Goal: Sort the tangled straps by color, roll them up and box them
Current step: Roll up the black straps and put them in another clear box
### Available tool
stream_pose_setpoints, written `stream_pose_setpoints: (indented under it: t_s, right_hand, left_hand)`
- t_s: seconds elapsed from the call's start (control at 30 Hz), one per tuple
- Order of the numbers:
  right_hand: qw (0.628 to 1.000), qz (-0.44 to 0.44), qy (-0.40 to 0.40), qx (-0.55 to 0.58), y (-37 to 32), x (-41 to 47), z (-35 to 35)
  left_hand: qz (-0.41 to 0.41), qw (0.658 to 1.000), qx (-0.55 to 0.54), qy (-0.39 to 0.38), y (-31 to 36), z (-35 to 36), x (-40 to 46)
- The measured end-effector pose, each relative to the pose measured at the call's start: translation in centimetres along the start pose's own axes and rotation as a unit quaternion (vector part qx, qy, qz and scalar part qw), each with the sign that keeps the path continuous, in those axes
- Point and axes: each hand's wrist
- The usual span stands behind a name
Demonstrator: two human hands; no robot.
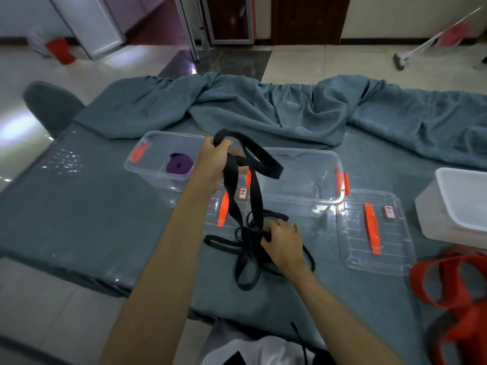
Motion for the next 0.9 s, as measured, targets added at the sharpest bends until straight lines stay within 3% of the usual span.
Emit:
stream_pose_setpoints:
  t_s: [0.1,0.27,0.4,0.57,0.7,0.9]
  right_hand:
    - [0.995,-0.003,-0.045,0.085,0.7,-0.3,0.2]
    - [0.995,0.016,-0.080,-0.062,-0.4,-0.6,2.2]
    - [0.997,-0.026,-0.049,-0.058,0.3,-0.1,2.7]
    - [0.985,-0.063,0.034,0.160,2.1,0.9,-2.4]
    - [0.924,-0.089,0.056,0.368,2.1,2.0,-8.9]
    - [0.850,-0.129,0.043,0.509,1.7,2.8,-17.1]
  left_hand:
    - [-0.011,0.999,-0.049,-0.005,-0.1,-0.5,-0.1]
    - [-0.017,0.990,-0.138,-0.026,0.0,-0.3,-0.6]
    - [-0.015,0.990,-0.142,-0.023,-0.3,-0.6,-0.8]
    - [0.020,0.996,-0.087,0.010,0.4,-1.5,-0.7]
    - [0.066,0.997,-0.044,0.017,1.6,-1.2,-1.4]
    - [0.124,0.992,-0.014,-0.007,3.7,-0.3,-2.9]
Point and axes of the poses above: each hand's wrist, its own x-axis towards the middle knuckle, its own z-axis out of the palm, y = z × x, and after that the axes turned 13 degrees about -z, right-handed
